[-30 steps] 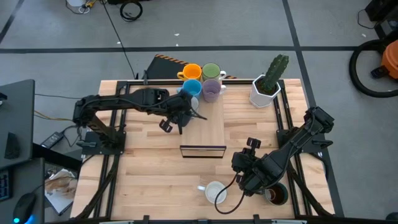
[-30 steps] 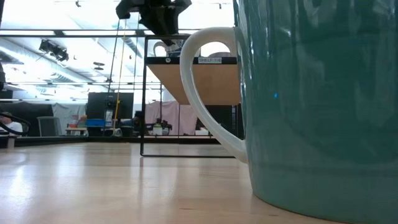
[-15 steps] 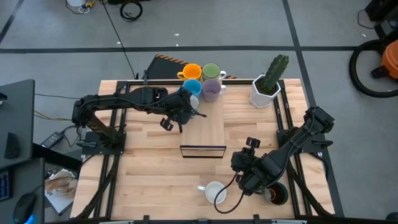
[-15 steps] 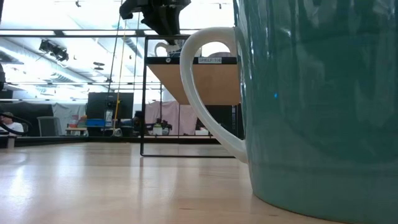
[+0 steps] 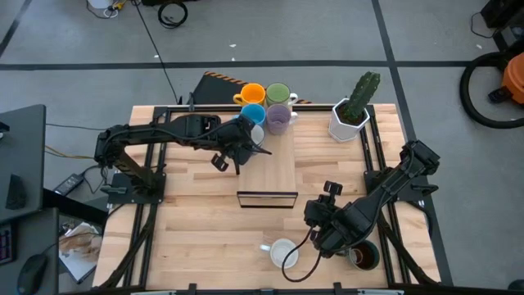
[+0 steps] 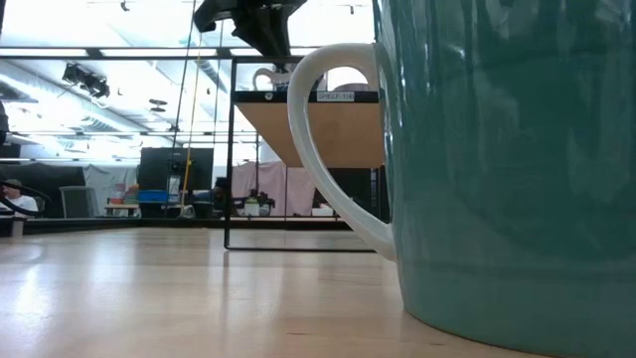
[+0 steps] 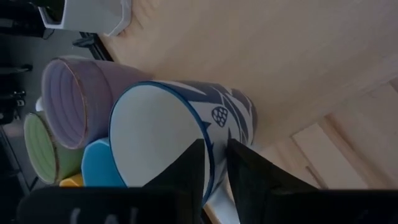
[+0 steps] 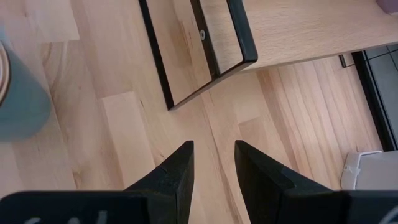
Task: Place coffee mugs
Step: Put the white and blue mug on the shelf
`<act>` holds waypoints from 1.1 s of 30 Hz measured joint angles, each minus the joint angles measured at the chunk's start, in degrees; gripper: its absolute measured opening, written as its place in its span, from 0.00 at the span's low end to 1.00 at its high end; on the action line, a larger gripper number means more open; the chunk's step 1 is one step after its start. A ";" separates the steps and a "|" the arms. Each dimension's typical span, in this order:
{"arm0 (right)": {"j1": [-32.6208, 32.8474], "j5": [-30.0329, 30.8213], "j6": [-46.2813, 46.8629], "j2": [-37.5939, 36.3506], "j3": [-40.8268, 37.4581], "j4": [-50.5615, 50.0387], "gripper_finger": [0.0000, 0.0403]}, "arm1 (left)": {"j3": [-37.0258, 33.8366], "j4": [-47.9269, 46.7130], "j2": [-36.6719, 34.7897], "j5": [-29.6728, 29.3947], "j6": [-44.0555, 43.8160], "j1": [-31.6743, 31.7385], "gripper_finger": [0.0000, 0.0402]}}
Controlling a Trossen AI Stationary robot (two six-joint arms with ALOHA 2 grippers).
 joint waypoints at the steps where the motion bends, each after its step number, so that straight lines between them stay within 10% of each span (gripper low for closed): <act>1: -0.01 0.00 0.00 0.00 0.00 0.02 0.30 | 0.00 -0.20 0.00 -0.10 0.05 0.01 0.18; 14: -0.01 0.00 -0.88 0.00 0.00 0.81 0.30 | 0.00 -0.45 0.00 -3.40 3.72 -0.01 0.37; 33: -0.05 0.00 -1.46 0.00 0.00 1.81 0.30 | 0.00 -0.19 -0.10 -13.27 4.87 -3.60 0.38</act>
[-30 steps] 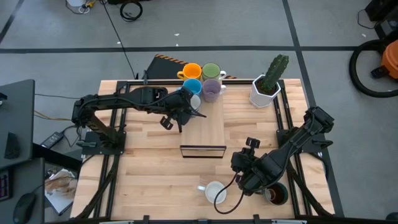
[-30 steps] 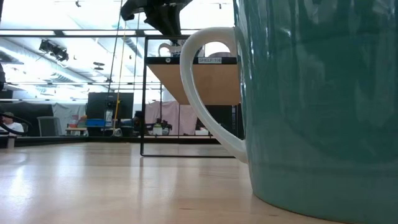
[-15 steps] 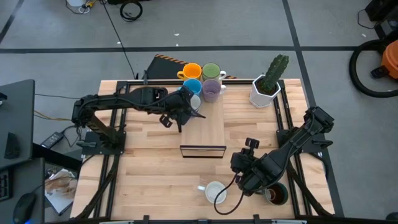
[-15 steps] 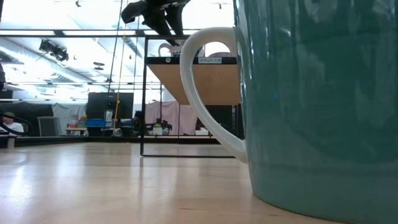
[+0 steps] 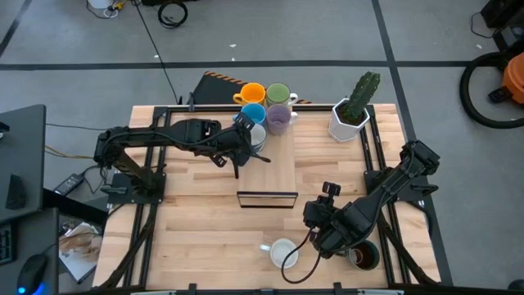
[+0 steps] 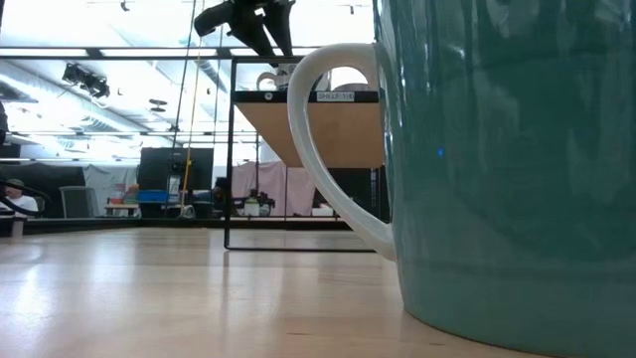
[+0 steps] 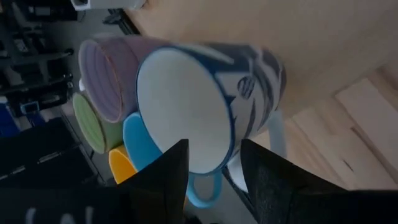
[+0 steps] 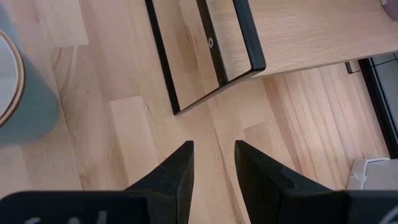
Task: Place coffee mugs
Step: Put the white and blue mug on the shelf, then put the purple mug on the shelf
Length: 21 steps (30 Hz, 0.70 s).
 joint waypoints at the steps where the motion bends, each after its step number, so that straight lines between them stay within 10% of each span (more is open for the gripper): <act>1: 0.00 0.00 -0.02 0.00 0.00 0.03 0.30 | 0.00 -0.04 -0.30 -0.02 -0.01 -0.38 0.38; 8: 0.00 -0.49 -1.05 -0.08 0.00 -0.68 0.30 | 0.02 1.90 -4.04 -0.06 -2.47 -3.41 0.38; 13: -0.79 -3.20 -3.29 -1.58 2.67 -3.54 0.30 | 0.04 4.46 -5.78 16.60 -15.35 -5.99 0.38; 21: -3.80 -26.28 -6.68 -2.20 4.76 -7.02 0.30 | -1.70 2.84 -5.59 28.14 -35.22 -8.39 0.38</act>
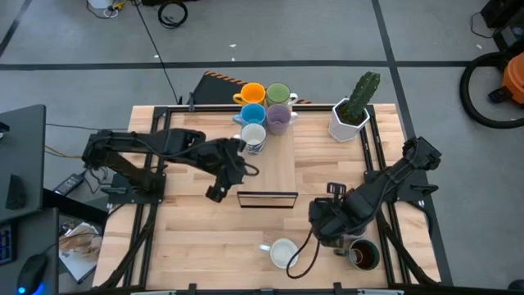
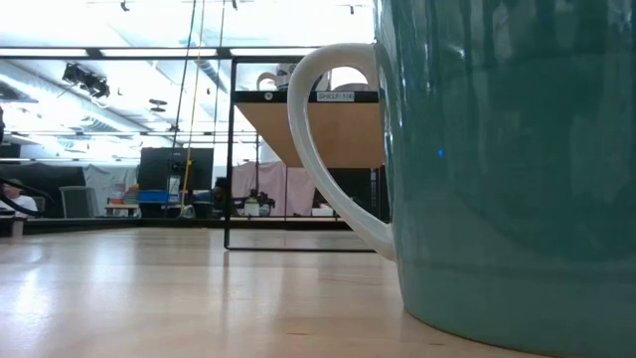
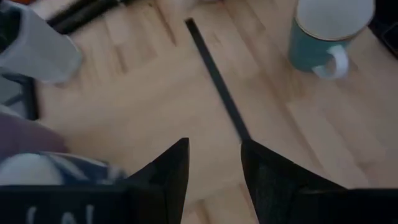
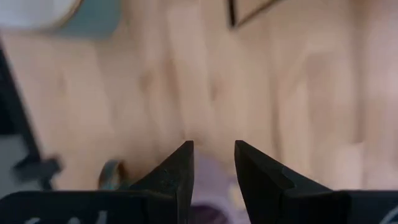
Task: Place coffee mugs
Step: Put the purple mug on the shelf
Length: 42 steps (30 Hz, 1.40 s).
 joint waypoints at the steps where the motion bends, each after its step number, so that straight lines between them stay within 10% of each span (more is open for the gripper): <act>1: -0.31 -2.27 0.02 0.06 -0.02 -0.42 0.30 | -1.52 0.54 -0.15 0.01 -0.33 -0.40 0.38; 18: 2.19 -15.46 11.02 -0.03 -8.14 1.42 0.35 | -23.68 12.62 -9.07 -1.62 -3.67 -3.41 0.29; 42: 1.13 -20.80 16.00 -1.92 -18.00 8.65 0.35 | -25.40 12.30 -17.76 -2.09 -8.08 -4.55 0.29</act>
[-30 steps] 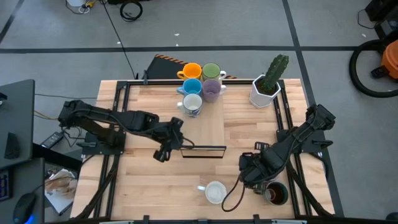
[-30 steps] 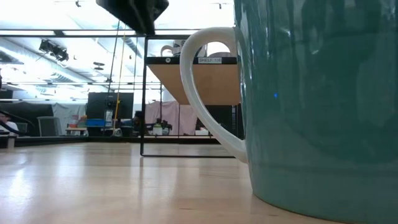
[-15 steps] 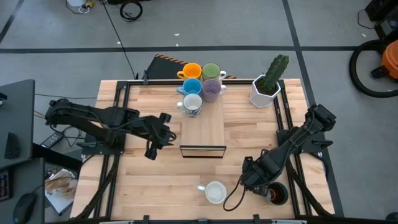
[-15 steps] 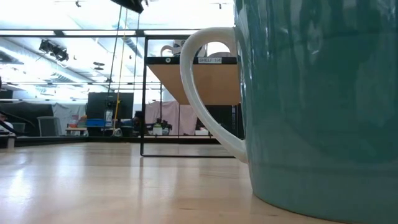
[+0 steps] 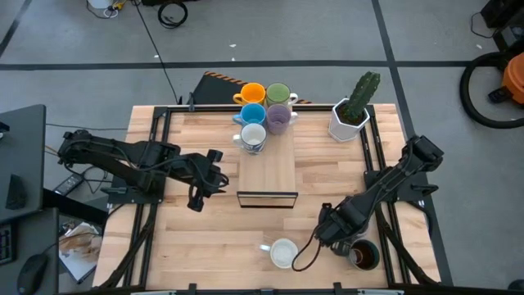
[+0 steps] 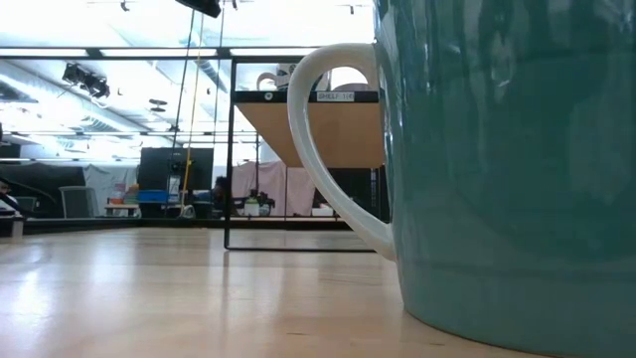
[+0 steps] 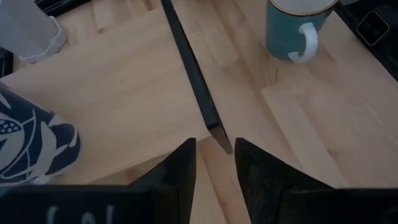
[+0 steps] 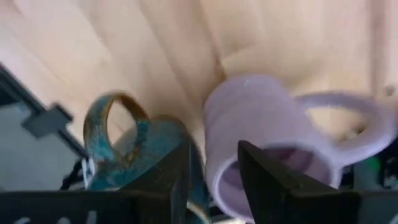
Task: Place coffee mugs
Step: Put the purple mug on the shelf
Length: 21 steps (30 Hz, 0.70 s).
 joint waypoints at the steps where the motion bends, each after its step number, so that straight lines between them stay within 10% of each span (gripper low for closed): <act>1: -0.02 0.85 0.73 -0.71 0.21 -0.22 0.35 | 0.00 -0.01 0.00 0.00 0.00 0.01 0.29; 21: 0.04 -4.86 8.86 -5.13 -9.03 4.89 0.35 | 0.00 -0.62 0.04 -0.01 -1.06 0.01 0.29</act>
